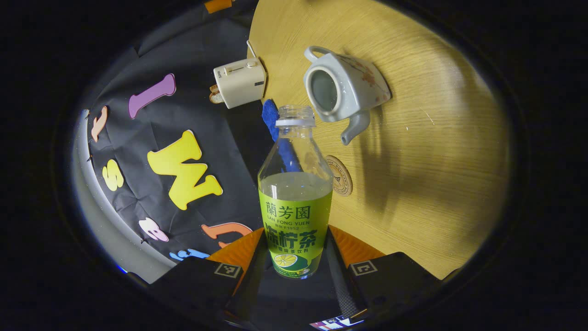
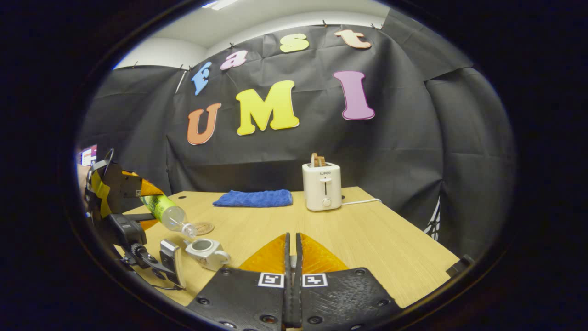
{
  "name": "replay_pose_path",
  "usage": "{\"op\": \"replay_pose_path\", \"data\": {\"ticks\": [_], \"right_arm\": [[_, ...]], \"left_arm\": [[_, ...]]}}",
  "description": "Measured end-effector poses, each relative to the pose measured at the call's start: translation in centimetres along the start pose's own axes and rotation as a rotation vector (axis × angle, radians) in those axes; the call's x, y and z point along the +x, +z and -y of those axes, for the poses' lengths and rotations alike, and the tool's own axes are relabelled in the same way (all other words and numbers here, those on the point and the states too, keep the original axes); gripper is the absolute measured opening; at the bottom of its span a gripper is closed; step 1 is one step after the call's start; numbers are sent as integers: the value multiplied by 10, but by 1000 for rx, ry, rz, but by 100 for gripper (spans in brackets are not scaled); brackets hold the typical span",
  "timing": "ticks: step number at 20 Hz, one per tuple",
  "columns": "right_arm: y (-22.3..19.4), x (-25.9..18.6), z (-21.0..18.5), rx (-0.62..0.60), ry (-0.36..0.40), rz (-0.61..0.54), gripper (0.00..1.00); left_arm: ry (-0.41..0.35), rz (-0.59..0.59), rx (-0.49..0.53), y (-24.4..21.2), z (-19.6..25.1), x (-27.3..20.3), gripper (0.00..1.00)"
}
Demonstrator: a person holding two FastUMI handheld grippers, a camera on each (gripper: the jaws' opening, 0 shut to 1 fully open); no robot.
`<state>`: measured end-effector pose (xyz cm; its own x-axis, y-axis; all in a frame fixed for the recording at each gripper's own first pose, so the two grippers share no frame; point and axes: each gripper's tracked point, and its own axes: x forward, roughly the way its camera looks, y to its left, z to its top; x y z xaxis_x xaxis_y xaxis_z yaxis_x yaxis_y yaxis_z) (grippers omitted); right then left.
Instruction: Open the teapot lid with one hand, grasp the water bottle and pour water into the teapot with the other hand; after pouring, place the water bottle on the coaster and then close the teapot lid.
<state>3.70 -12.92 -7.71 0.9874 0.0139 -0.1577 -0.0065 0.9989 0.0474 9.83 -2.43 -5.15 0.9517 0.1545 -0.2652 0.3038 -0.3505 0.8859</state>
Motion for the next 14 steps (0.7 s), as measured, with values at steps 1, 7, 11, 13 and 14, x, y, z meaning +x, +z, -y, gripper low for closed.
{"op": "replay_pose_path", "data": {"ticks": [1, 7, 11, 13, 14], "right_arm": [[0, 0, 1, 2, -3, 1, 0], [0, -4, 2, 1, -2, 4, 0], [0, -4, 3, 7, -1, 3, 2], [0, -5, 2, 8, 0, 4, 0], [1, -5, 2, 9, 0, 5, 0]], "left_arm": [[10, 6, 16, 3, -2, -1, 71], [72, 5, 103, 7, -15, -3, 71], [112, 0, 163, 9, -24, -6, 71], [108, 3, 170, 11, -21, -4, 71], [111, 3, 179, 12, -21, -4, 69]]}}
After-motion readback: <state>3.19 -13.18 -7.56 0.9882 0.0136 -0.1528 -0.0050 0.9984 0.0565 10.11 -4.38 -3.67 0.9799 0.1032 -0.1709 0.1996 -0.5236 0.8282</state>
